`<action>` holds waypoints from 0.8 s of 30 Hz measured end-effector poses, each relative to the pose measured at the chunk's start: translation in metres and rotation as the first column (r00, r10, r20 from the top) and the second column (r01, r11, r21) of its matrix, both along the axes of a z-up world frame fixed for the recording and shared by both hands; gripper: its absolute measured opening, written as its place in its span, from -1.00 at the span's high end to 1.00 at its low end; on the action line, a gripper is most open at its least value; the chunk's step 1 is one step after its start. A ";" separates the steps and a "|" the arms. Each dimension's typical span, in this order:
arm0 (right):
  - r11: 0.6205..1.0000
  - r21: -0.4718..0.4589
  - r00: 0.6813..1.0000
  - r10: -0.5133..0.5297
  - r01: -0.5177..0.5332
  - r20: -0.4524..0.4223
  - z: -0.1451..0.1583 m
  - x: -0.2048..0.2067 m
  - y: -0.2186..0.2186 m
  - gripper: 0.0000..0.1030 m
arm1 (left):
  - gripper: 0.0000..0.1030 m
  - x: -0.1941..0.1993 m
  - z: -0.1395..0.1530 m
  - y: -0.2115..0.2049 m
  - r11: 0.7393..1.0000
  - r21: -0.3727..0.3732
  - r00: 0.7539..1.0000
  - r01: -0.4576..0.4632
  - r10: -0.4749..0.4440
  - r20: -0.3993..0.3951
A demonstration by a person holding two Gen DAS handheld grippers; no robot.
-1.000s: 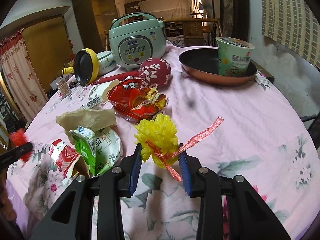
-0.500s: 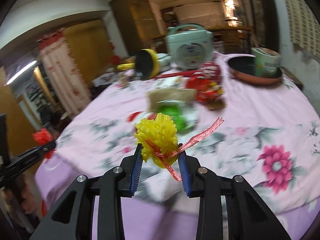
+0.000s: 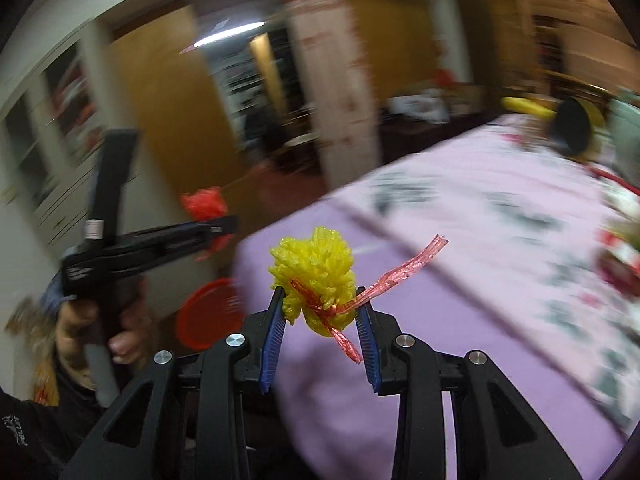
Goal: Collect trash
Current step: 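Carry the pom-pom and tassel with both tools over the red basket, then open both tools to drop the pom-pom and tassel into the basket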
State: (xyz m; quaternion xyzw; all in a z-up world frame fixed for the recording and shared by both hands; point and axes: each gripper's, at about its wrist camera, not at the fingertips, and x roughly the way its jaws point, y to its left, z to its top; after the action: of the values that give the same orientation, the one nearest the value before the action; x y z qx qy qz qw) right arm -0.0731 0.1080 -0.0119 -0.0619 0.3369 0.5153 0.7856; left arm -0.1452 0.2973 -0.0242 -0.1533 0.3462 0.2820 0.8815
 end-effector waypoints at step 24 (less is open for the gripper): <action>0.807 -0.293 0.858 0.463 -0.512 -0.224 -0.180 -0.100 0.337 0.29 | 0.33 -0.133 -0.206 0.225 0.825 -0.198 0.815 -0.529 0.428 -0.391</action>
State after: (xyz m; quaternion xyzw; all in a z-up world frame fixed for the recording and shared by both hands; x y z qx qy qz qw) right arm -0.1726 0.4453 -0.1919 -0.2455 0.4488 0.6364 0.5774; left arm -0.2781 0.5227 -0.2307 -0.3178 0.4767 0.4628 0.6764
